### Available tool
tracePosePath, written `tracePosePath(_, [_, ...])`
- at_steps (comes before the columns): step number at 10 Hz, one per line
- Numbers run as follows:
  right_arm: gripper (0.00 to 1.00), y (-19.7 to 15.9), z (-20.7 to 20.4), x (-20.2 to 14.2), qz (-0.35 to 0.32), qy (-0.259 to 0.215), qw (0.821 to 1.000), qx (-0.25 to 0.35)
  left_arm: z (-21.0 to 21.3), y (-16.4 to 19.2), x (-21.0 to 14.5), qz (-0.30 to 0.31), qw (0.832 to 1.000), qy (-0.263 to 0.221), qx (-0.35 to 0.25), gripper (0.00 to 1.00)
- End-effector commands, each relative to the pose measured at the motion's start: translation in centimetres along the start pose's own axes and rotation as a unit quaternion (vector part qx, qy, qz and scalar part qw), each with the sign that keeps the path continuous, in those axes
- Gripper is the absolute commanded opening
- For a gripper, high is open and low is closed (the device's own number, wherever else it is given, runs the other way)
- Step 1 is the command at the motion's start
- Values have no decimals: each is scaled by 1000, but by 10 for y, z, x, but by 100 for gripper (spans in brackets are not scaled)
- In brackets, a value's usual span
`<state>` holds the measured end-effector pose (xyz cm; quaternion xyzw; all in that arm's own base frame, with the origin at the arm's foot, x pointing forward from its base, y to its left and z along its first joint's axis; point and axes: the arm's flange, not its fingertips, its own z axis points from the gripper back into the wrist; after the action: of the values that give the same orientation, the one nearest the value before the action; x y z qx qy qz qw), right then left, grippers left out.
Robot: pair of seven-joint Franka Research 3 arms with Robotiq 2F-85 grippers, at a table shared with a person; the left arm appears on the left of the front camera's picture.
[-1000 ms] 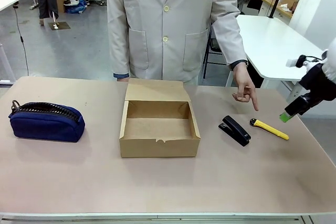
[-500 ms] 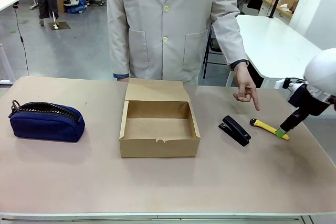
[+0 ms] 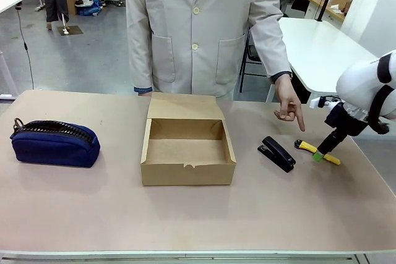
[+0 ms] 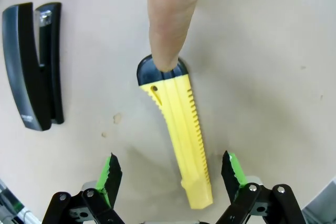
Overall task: Pack the item into the box.
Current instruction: Pick up the item indicated by the person and place it inside the Mailer Box.
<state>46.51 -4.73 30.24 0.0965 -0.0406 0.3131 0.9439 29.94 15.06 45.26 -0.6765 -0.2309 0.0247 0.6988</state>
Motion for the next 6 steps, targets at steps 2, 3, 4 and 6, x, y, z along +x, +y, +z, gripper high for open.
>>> tracePosePath(2, [100, -10, -6, 5, 13, -4, 1000, 2, -1, -3, 1, -11, 1000, -5, -12, 100])
tracePosePath(3, [100, -11, -5, 6, 12, -6, 1000, 0, -1, -3, 1, -11, 1000, -5, -12, 100])
tracePosePath(4, [100, -12, -5, 7, 9, -1, 1000, -9, -1, -3, 1, -11, 1000, -5, -12, 100])
tracePosePath(6, [100, -12, -5, 8, 8, 3, 1000, -15, -1, -3, 1, -11, 1000, -5, -12, 100])
